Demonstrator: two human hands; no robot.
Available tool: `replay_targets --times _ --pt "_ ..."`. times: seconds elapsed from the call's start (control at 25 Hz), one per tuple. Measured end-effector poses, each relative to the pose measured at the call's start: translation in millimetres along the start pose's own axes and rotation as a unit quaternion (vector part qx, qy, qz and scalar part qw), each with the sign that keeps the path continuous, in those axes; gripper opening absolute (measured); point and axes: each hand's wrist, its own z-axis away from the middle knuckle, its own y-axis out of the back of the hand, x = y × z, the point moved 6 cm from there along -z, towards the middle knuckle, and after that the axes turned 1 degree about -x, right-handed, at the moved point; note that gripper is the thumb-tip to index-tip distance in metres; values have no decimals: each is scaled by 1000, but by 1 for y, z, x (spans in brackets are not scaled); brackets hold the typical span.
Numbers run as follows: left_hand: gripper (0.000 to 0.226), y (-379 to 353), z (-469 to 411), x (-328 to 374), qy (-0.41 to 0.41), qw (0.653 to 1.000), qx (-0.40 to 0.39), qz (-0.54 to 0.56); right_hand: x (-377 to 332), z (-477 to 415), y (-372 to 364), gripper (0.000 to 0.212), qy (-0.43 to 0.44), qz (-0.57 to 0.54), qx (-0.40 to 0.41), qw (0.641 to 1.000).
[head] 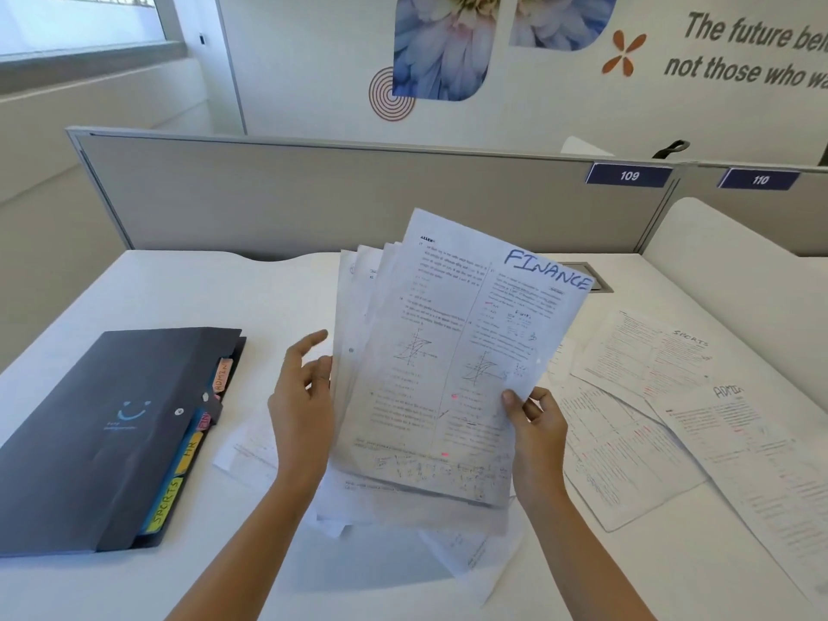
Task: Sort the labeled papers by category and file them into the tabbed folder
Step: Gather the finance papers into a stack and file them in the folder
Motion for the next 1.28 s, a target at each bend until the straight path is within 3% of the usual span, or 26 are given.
replay_targets --times 0.12,0.24,0.44,0.6,0.68,0.76,0.84,0.92,1.16,1.28 --pt "18 3 3 11 -45 999 10 -23 1 -1 3 13 -1 -7 -3 1000" --pt "16 -2 6 25 -114 991 -31 -63 4 0 2 10 -10 -11 -8 1000" --pt "21 -8 0 22 -70 993 -73 -65 4 1 2 16 -14 -24 -15 999" --pt "27 -11 -8 14 4 993 -118 7 3 2 -1 66 -17 -28 -53 998" --pt "32 -10 -9 11 32 993 -111 37 1 4 -3 77 -6 -20 -67 998" --pt "29 -8 -9 11 47 993 -90 64 0 5 -4 62 -2 -21 -62 998" --pt "26 -7 -8 12 58 993 -73 79 0 4 -4 30 -6 -29 -42 999" --pt "25 -7 -9 13 64 992 -61 88 -2 4 -3 11 -11 -39 -18 999" --pt "56 -4 -9 16 37 994 -57 82 -3 1 1 12 -11 -33 -5 999" --pt "41 -6 -9 16 30 993 -60 97 -3 -2 6 11 -13 -45 12 999"
